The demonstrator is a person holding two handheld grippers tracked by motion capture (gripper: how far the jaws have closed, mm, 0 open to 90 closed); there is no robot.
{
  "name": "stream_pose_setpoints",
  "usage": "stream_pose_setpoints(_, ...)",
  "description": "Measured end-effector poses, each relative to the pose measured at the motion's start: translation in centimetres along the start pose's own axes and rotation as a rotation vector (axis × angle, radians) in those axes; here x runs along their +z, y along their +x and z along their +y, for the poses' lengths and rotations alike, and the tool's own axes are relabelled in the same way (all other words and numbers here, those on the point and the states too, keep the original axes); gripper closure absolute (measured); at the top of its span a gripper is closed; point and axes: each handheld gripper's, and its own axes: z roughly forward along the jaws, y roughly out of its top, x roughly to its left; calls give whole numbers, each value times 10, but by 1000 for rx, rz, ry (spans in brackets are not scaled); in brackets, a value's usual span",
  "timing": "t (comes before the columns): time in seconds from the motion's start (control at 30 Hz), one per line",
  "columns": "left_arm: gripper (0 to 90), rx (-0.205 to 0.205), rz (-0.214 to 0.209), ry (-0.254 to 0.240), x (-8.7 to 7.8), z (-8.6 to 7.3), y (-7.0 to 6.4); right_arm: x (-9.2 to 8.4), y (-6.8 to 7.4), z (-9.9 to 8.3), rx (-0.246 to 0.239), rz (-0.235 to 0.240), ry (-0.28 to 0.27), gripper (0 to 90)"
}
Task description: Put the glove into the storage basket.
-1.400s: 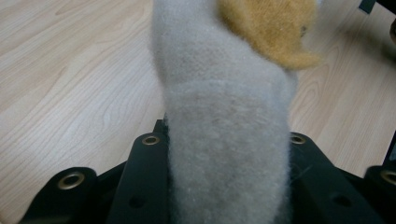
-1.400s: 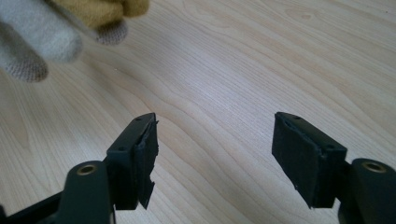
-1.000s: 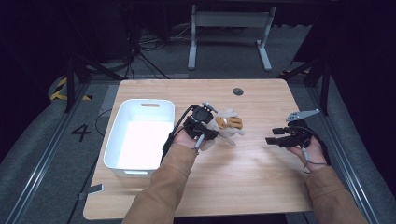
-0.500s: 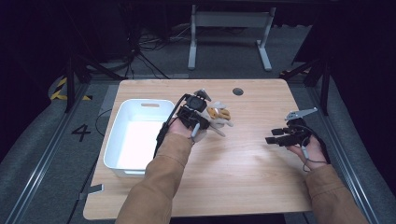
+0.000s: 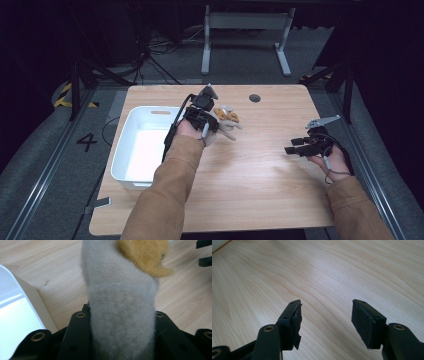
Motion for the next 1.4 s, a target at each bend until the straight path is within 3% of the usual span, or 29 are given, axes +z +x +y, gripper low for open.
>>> stream_pose_setpoints(0.13, 681, -22, 4, 17, -1, 3, 2, -1, 1, 0, -5, 17, -8, 414)
stream_pose_setpoints(0.43, 681, -84, 10, -1, -6, 6, 9, -1, 1, -1, -5, 14, -3, 415)
stream_pose_setpoints(0.53, 681, -102, 29, 11, -7, 5, 12, 1, 2, 0, -7, 1, 10, 416)
stream_pose_setpoints(0.67, 681, -158, 37, -2, -10, 4, 13, 4, 4, 0, -13, -16, 29, 418)
stream_pose_setpoints(0.93, 681, -227, 73, -11, -16, 3, 17, 14, 3, -2, -7, -22, 63, 427)
stream_pose_setpoints(1.1, 681, -251, 104, -20, -22, 5, 17, 16, 3, 0, -4, -9, 54, 433)
stream_pose_setpoints(1.4, 680, -298, 121, -38, -32, 3, 26, 14, 4, 2, -9, -15, 50, 433)
